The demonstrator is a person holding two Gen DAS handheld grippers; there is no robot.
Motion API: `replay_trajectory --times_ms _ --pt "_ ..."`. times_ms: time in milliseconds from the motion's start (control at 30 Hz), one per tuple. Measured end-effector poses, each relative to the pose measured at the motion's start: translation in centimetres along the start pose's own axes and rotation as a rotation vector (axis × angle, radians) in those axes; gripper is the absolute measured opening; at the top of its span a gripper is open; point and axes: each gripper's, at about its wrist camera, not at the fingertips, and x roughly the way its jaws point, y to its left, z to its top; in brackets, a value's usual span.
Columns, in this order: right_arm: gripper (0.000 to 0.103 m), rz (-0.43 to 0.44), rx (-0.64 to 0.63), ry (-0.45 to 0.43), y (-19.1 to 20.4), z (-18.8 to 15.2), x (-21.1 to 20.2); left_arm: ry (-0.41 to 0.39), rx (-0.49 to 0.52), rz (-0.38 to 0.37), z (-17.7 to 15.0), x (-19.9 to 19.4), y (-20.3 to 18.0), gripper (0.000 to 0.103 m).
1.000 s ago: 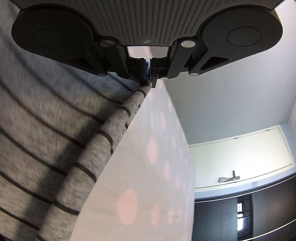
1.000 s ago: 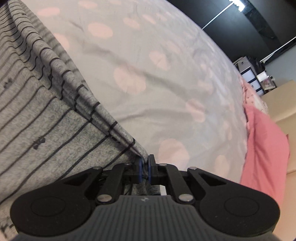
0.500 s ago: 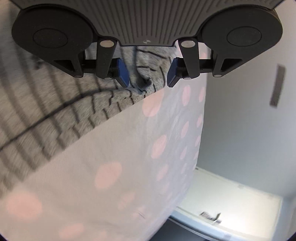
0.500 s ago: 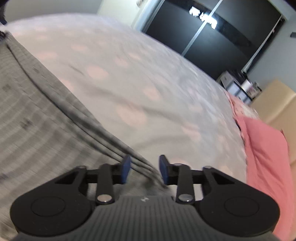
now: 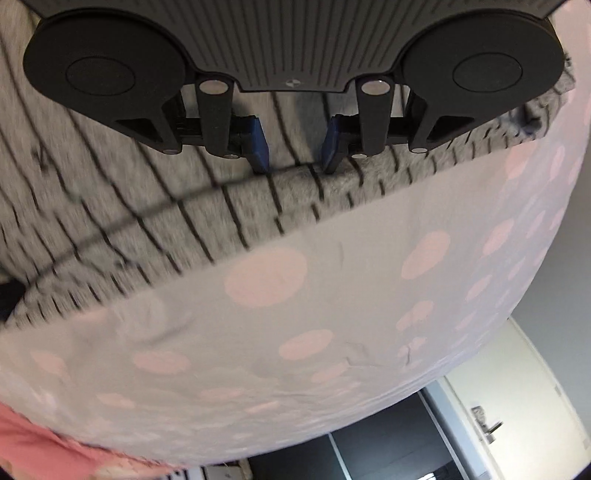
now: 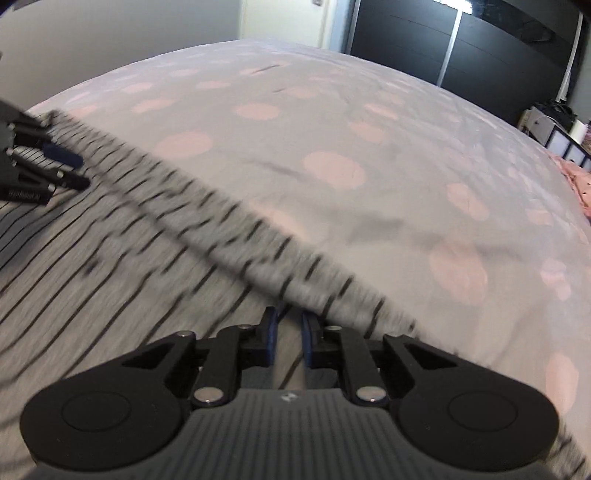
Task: Fold clothes
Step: 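Lower the folded garment onto the bed and open both tools, then move both open tools over the folded grey striped garment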
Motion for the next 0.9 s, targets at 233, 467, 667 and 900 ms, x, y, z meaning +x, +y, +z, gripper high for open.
replay_trajectory --times_ms 233,467,667,900 --pt "0.020 -0.086 0.077 -0.050 -2.0 1.6 0.6 -0.073 -0.107 0.046 2.4 -0.8 1.8 0.030" --pt "0.034 0.005 0.067 -0.092 -1.1 -1.8 -4.6 -0.102 -0.021 0.070 -1.9 -8.4 8.2 0.032" --pt "0.043 0.074 0.020 -0.105 0.7 -5.5 -9.4 -0.008 -0.176 0.199 -8.8 -13.8 17.3 0.038" --pt "0.050 0.024 0.027 -0.115 1.3 -10.6 -14.0 0.060 -0.519 0.288 -19.4 -15.7 22.1 0.040"
